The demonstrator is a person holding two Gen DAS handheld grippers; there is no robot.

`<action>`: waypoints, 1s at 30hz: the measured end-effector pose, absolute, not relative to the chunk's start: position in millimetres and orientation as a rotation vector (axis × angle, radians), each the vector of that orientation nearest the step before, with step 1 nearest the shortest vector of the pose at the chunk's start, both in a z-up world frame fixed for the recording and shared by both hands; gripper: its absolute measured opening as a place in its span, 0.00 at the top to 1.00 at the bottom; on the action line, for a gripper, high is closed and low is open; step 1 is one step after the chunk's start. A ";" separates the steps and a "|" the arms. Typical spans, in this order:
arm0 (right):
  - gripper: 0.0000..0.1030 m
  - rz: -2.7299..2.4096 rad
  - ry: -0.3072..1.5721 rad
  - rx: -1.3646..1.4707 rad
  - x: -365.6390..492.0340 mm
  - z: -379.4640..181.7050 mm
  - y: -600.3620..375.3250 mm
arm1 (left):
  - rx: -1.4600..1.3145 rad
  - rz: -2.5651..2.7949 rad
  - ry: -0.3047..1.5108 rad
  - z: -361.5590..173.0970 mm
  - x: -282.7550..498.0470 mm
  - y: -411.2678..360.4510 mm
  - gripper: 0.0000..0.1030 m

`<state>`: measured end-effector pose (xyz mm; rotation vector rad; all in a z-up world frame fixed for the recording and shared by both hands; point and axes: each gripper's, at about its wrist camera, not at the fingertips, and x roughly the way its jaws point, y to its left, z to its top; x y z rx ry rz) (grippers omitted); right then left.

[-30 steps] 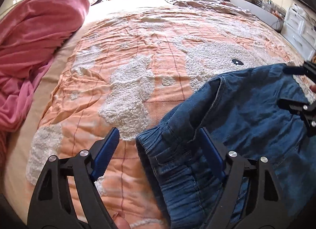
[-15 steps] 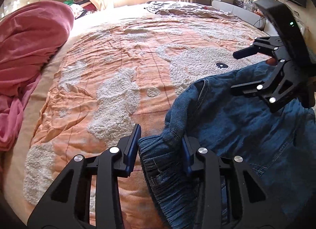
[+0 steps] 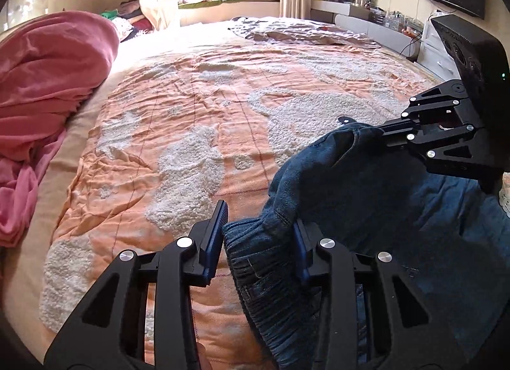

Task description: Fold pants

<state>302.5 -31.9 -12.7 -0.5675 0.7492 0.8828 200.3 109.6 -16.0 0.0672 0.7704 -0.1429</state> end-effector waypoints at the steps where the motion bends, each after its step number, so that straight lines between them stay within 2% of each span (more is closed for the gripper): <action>1: 0.94 0.866 0.730 -0.553 296.6 -5.5 -36.4 | 0.071 -0.155 0.748 -12.3 196.4 108.6 0.72; 8: 0.94 0.834 0.643 -0.461 229.6 33.5 -69.5 | 0.105 -0.203 0.640 18.1 149.0 95.8 0.72; 15: 0.94 0.904 0.632 -0.414 138.4 39.7 -95.4 | 0.132 -0.249 0.575 20.2 67.0 81.4 0.71; 26: 0.94 0.982 0.721 -0.448 59.0 -16.0 -93.0 | 0.084 -0.223 0.710 -10.7 19.2 81.3 0.70; 30: 0.93 0.967 0.767 -0.420 54.0 -36.2 -91.6 | 0.100 -0.171 0.756 -15.6 16.2 79.7 0.62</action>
